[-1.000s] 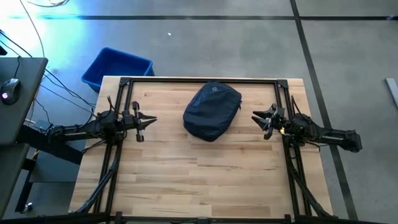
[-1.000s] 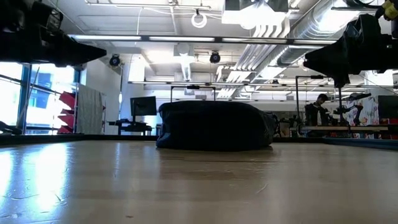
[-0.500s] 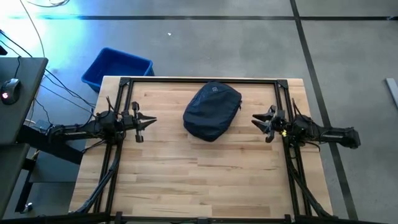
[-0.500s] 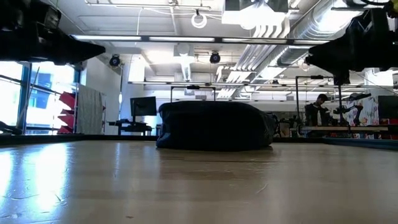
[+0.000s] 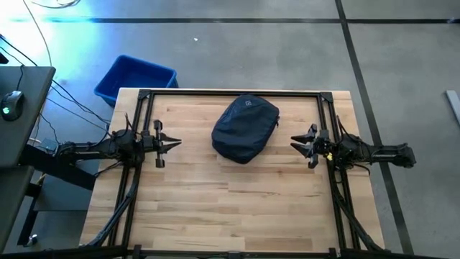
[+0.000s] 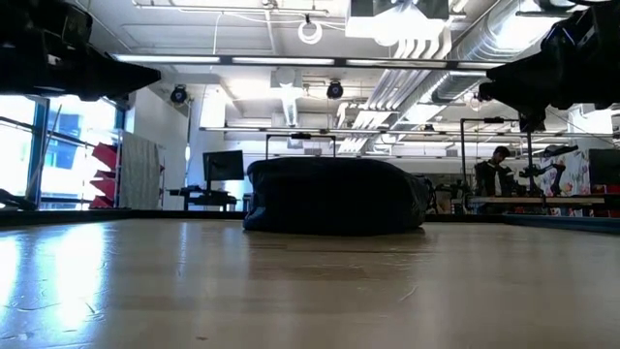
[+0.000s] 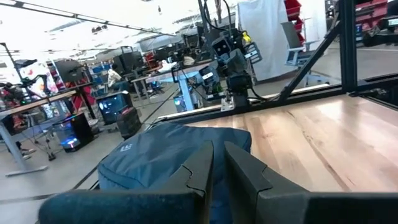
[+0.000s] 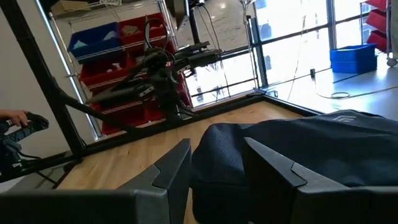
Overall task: Unpack backpack
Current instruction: Return to Home Position
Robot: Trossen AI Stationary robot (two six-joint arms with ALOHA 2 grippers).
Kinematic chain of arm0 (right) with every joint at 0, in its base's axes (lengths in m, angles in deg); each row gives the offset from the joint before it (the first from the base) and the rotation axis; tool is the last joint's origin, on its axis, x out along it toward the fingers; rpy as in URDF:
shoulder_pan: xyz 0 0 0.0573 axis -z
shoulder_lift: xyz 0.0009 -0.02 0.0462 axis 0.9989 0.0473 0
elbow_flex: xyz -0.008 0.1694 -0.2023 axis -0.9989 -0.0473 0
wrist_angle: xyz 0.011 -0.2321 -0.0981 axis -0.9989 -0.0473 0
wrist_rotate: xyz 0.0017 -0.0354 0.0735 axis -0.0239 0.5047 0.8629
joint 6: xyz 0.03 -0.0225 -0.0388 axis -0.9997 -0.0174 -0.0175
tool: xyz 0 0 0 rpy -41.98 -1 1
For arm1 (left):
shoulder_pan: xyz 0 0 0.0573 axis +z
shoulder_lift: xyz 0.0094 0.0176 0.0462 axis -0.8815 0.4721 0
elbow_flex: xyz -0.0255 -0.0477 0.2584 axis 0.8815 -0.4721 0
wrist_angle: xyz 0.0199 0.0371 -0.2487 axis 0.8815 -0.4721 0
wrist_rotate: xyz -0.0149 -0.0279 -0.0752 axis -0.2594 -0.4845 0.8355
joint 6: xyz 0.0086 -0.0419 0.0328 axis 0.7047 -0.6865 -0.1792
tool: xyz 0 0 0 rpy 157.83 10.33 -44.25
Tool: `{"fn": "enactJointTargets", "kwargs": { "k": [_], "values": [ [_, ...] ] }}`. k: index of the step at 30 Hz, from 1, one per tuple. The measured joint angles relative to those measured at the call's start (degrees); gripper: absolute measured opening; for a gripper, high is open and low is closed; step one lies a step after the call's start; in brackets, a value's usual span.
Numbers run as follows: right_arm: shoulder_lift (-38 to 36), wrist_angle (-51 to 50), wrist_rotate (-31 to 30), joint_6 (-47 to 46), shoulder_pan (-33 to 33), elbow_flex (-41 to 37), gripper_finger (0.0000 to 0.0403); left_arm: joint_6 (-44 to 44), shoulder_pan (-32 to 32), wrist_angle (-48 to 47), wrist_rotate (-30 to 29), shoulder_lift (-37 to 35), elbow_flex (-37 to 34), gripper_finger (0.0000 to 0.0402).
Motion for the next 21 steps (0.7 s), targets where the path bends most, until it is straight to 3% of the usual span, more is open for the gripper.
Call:
{"fn": "enactJointTargets", "kwargs": {
  "k": [8,21],
  "values": [
    [0.22,-0.01,0.02,0.00,0.87,0.00,0.0128,-0.02,-3.92,0.01,-0.12,0.00,0.00,0.0016],
    [0.22,-0.02,0.01,0.00,0.87,0.00,0.0128,-0.02,-3.56,0.00,-0.14,0.01,0.00,0.0016]
  ]
}}
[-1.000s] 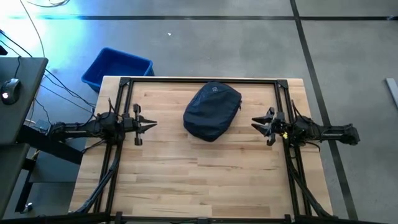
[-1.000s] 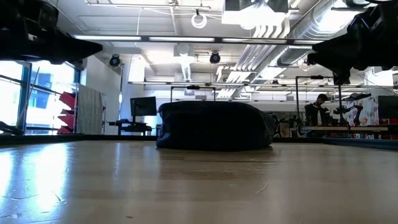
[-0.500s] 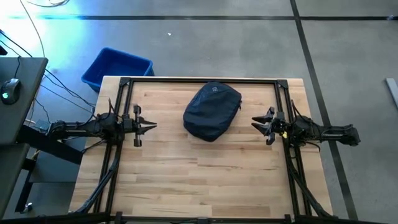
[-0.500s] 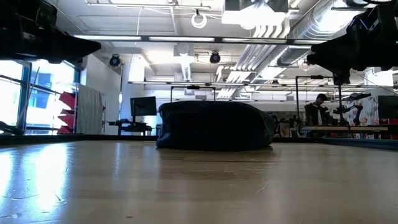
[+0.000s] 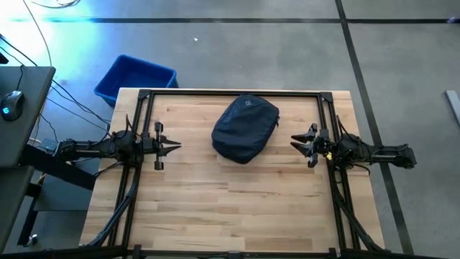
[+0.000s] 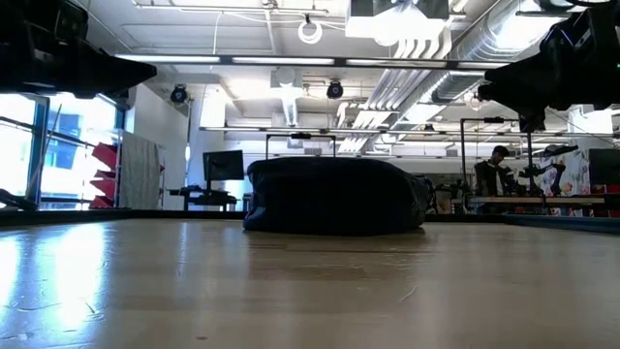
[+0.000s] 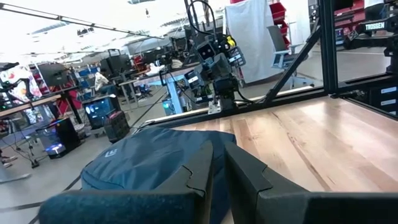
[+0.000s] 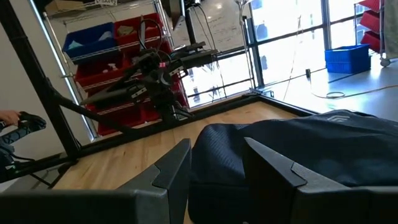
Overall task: Unpack backpack
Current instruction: Return to Home Position
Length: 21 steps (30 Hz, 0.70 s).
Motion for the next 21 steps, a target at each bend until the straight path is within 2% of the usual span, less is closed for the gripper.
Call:
{"fn": "enactJointTargets", "kwargs": {
  "k": [7,11,15,18,21],
  "values": [
    [0.02,0.00,-0.01,0.00,0.00,0.00,0.0128,-0.08,-0.25,-0.24,0.00,0.03,0.00,0.0016],
    [0.02,0.01,-0.01,0.00,0.00,0.00,0.0128,-8.59,-0.31,-2.69,0.40,0.07,0.00,0.0016],
    [0.04,-0.01,-0.02,0.00,0.00,0.00,0.0128,-11.21,-0.84,-2.55,0.32,0.01,0.00,0.0016],
    [0.04,-0.02,-0.03,0.00,0.00,0.00,0.0128,-18.69,-0.82,-2.91,1.86,0.01,0.00,0.0016],
    [0.04,-0.02,-0.01,0.00,0.00,0.00,0.0128,-18.98,-0.82,-3.24,3.27,0.01,0.00,0.0016]
  ]
}}
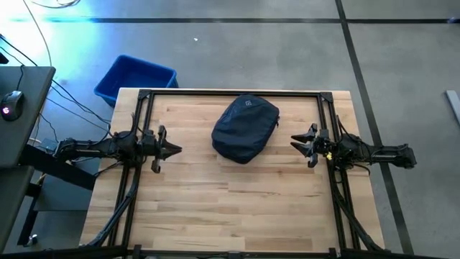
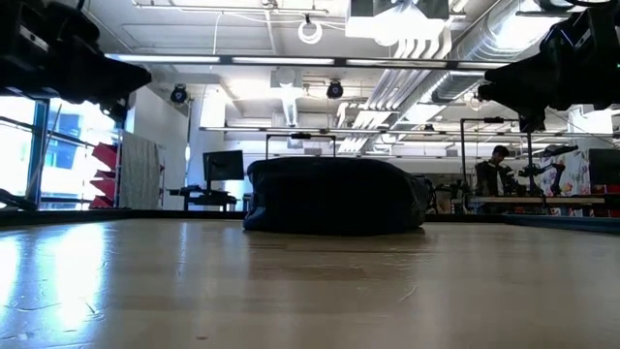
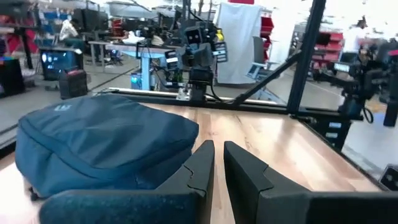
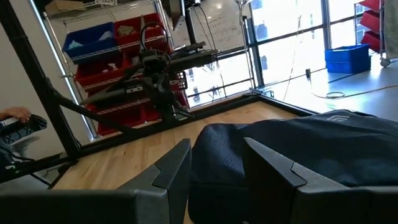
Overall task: Unpack backpack
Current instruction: Return to Home Position
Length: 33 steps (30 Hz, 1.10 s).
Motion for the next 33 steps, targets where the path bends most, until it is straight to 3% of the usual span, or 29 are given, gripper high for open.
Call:
{"fn": "enactJointTargets", "kwargs": {
  "k": [33],
  "values": [
    [0.00,-0.02,0.00,0.00,0.00,0.00,0.0128,1.03,0.02,-0.17,1.14,0.55,0.00,0.0016]
  ]
}}
